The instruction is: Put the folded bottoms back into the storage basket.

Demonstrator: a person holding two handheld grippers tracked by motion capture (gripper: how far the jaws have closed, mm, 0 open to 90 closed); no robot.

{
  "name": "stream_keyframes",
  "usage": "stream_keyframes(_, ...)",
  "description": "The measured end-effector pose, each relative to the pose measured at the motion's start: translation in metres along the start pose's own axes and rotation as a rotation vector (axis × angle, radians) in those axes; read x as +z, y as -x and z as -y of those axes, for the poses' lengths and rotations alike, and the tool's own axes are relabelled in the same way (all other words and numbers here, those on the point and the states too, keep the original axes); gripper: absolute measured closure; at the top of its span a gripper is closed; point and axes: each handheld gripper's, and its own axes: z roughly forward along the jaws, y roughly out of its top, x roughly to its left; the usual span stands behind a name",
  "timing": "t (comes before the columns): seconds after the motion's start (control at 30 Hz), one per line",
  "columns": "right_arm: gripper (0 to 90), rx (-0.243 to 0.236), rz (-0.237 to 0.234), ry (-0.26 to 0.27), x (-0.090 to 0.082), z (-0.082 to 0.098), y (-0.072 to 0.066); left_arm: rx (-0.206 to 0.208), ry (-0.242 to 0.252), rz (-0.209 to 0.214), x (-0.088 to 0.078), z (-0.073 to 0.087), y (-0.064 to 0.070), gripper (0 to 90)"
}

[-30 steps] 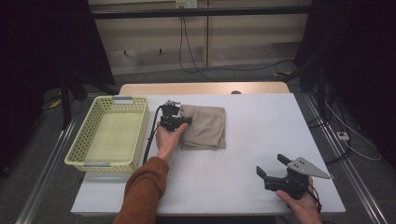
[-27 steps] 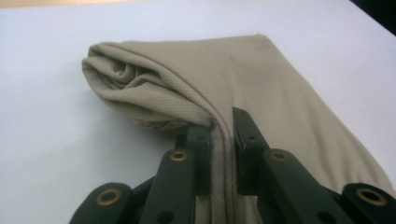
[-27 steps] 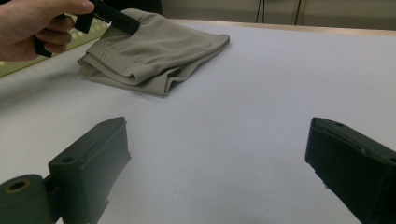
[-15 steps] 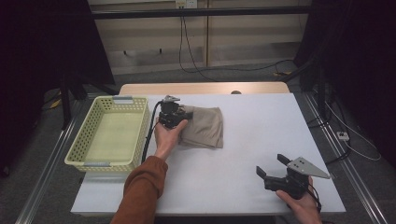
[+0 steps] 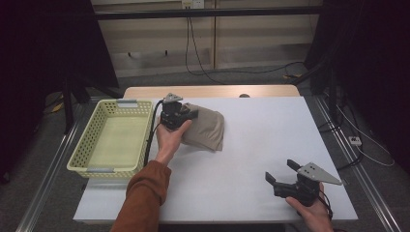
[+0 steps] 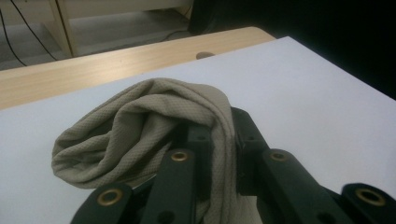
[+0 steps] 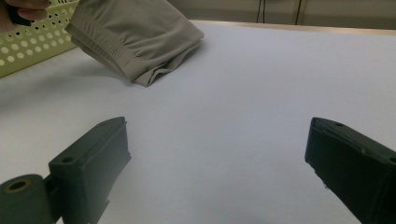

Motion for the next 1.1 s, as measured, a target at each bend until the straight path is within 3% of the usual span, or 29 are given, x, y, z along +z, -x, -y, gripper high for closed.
stream_keyframes(1.1, 5.3, -0.005, -0.004, 0.007, -0.001, 0.0, -0.001, 0.094, 0.103, 0.012, -0.057, -0.019, 0.004, 80.6)
